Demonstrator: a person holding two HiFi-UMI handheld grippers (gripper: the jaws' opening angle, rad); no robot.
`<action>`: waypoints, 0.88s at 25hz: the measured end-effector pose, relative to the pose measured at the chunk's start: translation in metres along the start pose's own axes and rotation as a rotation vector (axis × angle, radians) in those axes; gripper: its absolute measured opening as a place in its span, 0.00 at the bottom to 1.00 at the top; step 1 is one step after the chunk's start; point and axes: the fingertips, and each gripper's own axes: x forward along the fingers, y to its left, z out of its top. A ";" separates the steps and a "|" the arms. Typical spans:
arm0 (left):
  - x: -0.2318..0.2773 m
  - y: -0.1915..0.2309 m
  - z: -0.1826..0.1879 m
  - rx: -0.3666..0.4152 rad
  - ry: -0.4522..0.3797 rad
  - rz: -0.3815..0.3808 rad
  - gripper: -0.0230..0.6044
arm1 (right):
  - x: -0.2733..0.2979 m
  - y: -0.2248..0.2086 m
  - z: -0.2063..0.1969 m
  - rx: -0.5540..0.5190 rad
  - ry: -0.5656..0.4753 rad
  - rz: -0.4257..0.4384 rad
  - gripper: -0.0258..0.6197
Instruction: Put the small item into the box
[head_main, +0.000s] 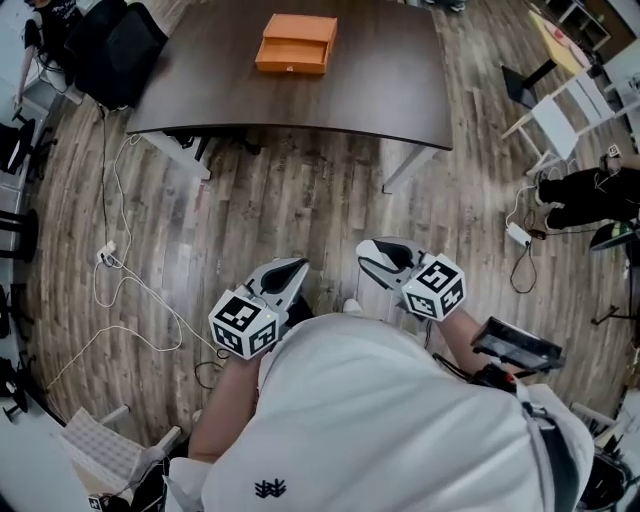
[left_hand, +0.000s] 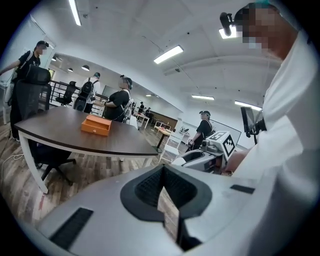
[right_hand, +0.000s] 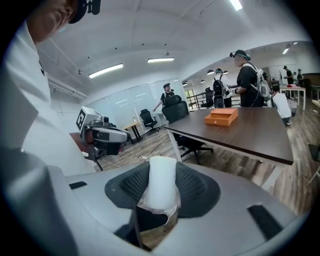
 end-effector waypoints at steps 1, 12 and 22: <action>-0.002 0.016 0.006 -0.001 0.001 -0.014 0.04 | 0.012 -0.003 0.010 0.001 0.001 -0.014 0.29; -0.057 0.188 0.073 0.041 0.009 -0.094 0.04 | 0.162 -0.017 0.123 0.035 -0.019 -0.107 0.29; -0.052 0.250 0.082 0.032 0.037 -0.123 0.04 | 0.213 -0.040 0.163 0.063 -0.025 -0.138 0.29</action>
